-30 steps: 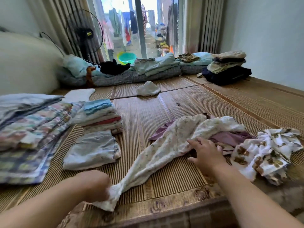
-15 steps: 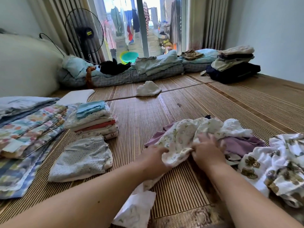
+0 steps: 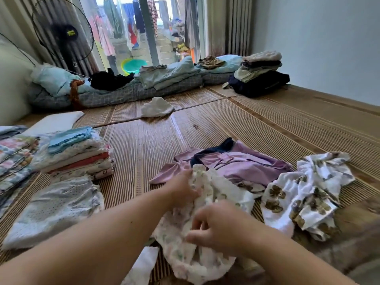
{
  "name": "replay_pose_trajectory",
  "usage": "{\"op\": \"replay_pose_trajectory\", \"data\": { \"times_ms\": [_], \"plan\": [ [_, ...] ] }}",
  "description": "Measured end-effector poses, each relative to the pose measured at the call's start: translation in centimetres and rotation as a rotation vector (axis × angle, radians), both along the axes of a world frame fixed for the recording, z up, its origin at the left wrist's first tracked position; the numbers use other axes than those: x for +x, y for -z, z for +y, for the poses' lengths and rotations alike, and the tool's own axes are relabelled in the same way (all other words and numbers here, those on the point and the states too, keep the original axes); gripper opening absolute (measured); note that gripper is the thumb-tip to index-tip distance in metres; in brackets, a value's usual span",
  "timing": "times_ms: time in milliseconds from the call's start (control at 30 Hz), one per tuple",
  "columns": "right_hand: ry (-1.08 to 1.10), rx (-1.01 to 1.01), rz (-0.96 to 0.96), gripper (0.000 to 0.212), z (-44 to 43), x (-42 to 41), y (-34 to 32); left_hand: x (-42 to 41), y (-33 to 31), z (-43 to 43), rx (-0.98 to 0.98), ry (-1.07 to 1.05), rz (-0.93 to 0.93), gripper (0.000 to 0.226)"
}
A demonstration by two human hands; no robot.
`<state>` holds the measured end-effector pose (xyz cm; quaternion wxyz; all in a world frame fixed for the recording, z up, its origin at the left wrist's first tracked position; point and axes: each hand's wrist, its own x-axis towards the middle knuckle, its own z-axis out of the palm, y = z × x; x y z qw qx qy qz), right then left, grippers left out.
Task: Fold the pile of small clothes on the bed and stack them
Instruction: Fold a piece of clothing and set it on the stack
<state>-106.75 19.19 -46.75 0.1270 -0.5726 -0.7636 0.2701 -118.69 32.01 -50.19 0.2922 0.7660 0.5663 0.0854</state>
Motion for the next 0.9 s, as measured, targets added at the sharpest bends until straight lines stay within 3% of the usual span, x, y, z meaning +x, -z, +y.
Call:
{"op": "replay_pose_trajectory", "data": {
  "times_ms": [67, 133, 200, 267, 333, 400, 500, 600, 633, 667, 767, 900],
  "plan": [
    [0.242, 0.308, 0.037, 0.018, 1.4, 1.2, 0.1, -0.1, -0.8, -1.0, -0.042, 0.033, -0.074, 0.035],
    [0.38, 0.409, 0.098, 0.029, 2.9, 2.7, 0.6, -1.1, -2.0, -2.2, -0.059, 0.072, -0.135, 0.017],
    [0.364, 0.285, 0.051, 0.053, 4.0, 3.6, 1.6, -3.0, -3.0, -3.7, -0.072, 0.151, -0.129, 0.014],
    [0.255, 0.155, -0.079, 0.064, 4.6, 3.3, 2.2, -5.3, -3.7, -5.6, -0.071, 0.261, 0.006, 0.018],
    [0.123, 0.099, -0.224, 0.054, 4.6, 1.8, 2.4, -7.8, -3.8, -7.4, -0.062, 0.342, 0.184, 0.026],
    [0.004, 0.132, -0.309, 0.03, 4.3, 0.4, 1.8, -9.7, -3.7, -8.8, -0.03, 0.422, 0.321, 0.025],
    [-0.052, 0.136, -0.145, 0.017, 3.2, -1.0, 0.3, -11.1, -4.3, -9.9, 0.017, 0.399, 0.309, 0.03],
    [-0.101, 0.102, -0.009, 0.012, 1.7, -1.2, -2.3, -10.3, -6.0, -10.5, 0.145, 0.328, 0.103, 0.087],
    [-0.118, 0.098, 0.029, 0.013, 1.1, -1.0, -3.3, -9.8, -6.9, -10.5, 0.167, 0.341, 0.098, 0.093],
    [-0.129, 0.103, 0.064, 0.02, 0.4, -0.7, -4.4, -9.3, -7.8, -10.4, 0.201, 0.376, 0.122, 0.087],
    [-0.103, 0.16, 0.178, 0.019, -1.7, 0.2, -7.9, -8.8, -10.7, -10.0, 0.323, 0.462, 0.115, 0.041],
    [0.047, 0.316, 0.333, 0.019, -3.3, 0.7, -12.4, -9.9, -15.9, -10.0, 0.335, 0.421, 0.061, 0.046]
  ]
}}
